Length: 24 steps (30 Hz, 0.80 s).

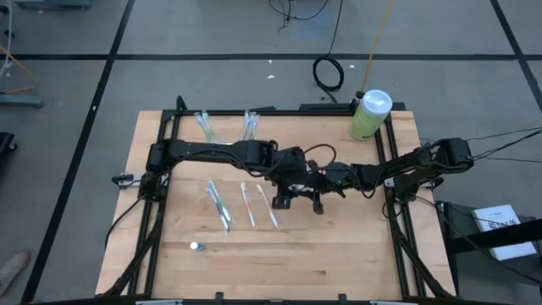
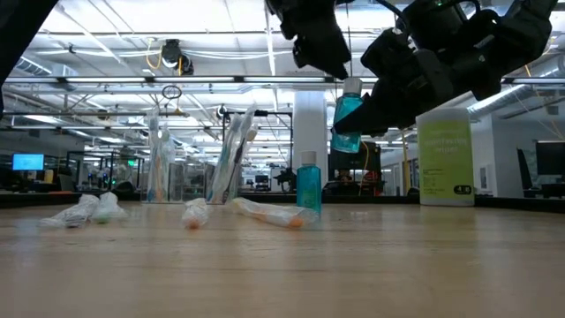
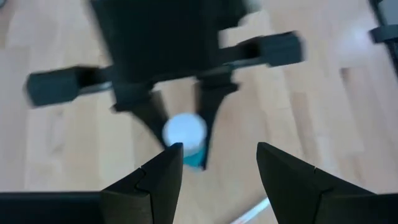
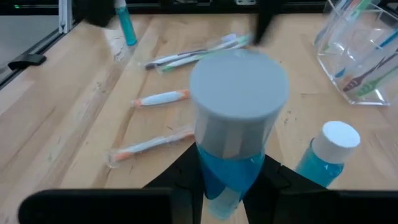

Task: Pick & Place toothbrushing station
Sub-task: Put the blue mouthwash into the transparent organizer

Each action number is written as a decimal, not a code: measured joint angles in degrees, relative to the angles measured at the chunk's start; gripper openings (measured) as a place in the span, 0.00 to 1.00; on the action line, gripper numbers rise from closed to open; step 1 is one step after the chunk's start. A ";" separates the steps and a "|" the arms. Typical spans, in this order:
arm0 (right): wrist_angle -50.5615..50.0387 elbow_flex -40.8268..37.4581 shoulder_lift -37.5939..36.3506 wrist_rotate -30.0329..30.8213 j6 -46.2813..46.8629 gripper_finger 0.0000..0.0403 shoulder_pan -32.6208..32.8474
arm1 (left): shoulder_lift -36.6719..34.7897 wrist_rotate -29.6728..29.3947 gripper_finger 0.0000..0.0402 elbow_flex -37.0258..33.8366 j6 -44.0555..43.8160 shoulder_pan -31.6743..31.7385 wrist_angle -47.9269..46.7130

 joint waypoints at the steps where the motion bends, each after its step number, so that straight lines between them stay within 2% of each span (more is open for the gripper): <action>1: 0.08 0.00 0.00 0.00 -0.16 0.17 0.00 | 0.00 0.15 0.53 0.06 0.00 -0.17 0.33; 10: -0.02 0.00 0.00 -0.18 -1.06 0.17 0.04 | 0.36 0.44 0.53 0.07 -1.07 1.32 2.21; 13: -0.04 0.00 0.04 -0.16 -2.22 0.17 0.04 | 0.52 0.38 0.53 0.05 0.99 1.99 2.00; 18: 1.35 0.00 0.04 2.90 -4.45 0.17 -0.02 | 0.57 0.42 0.53 0.01 3.06 2.55 5.52; 24: 3.18 0.00 0.04 3.88 -5.31 0.17 -0.02 | 0.57 0.43 0.53 0.01 2.81 2.52 8.41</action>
